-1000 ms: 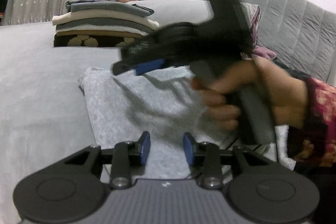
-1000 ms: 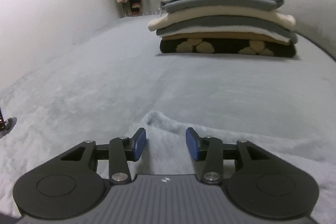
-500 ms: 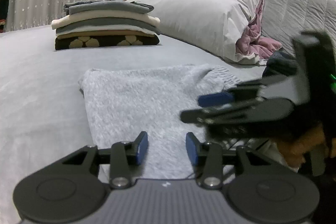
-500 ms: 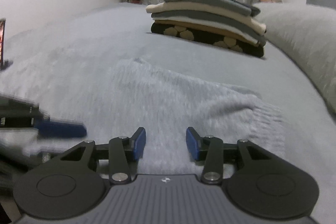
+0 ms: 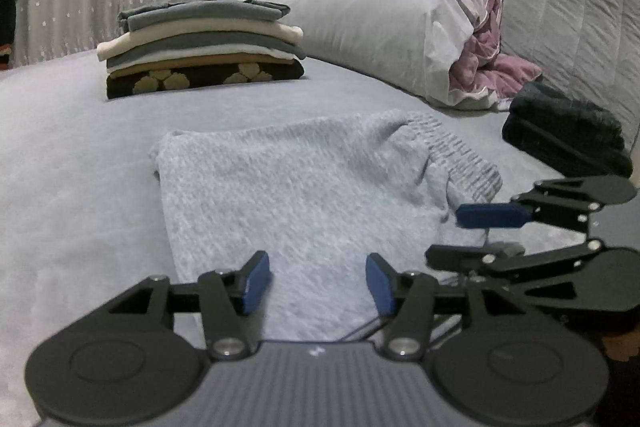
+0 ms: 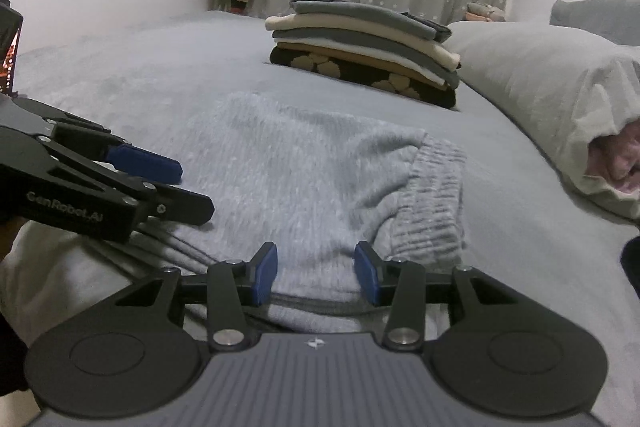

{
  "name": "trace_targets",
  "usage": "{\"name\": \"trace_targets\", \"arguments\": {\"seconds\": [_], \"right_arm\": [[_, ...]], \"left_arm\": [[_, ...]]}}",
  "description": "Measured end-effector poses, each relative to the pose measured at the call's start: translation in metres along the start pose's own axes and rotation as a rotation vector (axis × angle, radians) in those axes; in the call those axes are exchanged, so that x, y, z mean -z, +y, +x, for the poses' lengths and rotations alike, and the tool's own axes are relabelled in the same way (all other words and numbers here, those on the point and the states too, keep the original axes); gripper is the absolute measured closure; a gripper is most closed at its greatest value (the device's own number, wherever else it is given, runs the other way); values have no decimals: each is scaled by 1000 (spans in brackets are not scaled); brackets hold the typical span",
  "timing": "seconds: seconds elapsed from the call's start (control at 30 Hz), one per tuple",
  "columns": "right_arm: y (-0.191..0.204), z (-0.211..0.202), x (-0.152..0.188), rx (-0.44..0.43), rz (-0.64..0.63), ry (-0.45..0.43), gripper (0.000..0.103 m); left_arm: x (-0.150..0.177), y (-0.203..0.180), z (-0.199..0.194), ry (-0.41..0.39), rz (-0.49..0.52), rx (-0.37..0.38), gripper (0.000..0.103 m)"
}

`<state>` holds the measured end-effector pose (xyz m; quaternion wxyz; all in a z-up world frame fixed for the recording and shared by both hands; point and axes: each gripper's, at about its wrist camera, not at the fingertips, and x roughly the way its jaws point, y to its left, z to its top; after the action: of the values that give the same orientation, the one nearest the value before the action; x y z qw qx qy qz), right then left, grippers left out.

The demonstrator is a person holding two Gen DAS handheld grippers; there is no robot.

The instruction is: Fold clothes

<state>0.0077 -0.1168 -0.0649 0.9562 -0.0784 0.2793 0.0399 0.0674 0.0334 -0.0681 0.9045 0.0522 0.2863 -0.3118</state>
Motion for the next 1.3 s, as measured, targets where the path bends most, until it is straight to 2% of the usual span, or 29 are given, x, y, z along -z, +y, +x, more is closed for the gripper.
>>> {"name": "trace_targets", "arguments": {"seconds": [0.23, 0.5, 0.57, 0.63, 0.83, 0.93, 1.3], "right_arm": [[4, -8, -2, 42, 50, -1, 56], [11, -11, -3, 76, 28, 7, 55], [10, -12, -6, 86, 37, 28, 46], [7, -11, -7, 98, 67, 64, 39], [-22, -13, -3, 67, 268, 131, 36], [-28, -12, -1, 88, 295, 151, 36], [-41, -11, 4, 62, 365, 187, 32]], "left_arm": [[-6, -7, -3, 40, -20, -56, 41], [-12, -14, -4, 85, -30, -97, 39], [-14, -15, -5, 93, -34, -103, 38], [-16, -16, -4, 101, -41, -107, 37], [-18, -19, -2, 116, -55, -120, 35], [-20, -20, -1, 123, -57, -125, 32], [-27, -12, 3, 145, -91, -159, 20]]}}
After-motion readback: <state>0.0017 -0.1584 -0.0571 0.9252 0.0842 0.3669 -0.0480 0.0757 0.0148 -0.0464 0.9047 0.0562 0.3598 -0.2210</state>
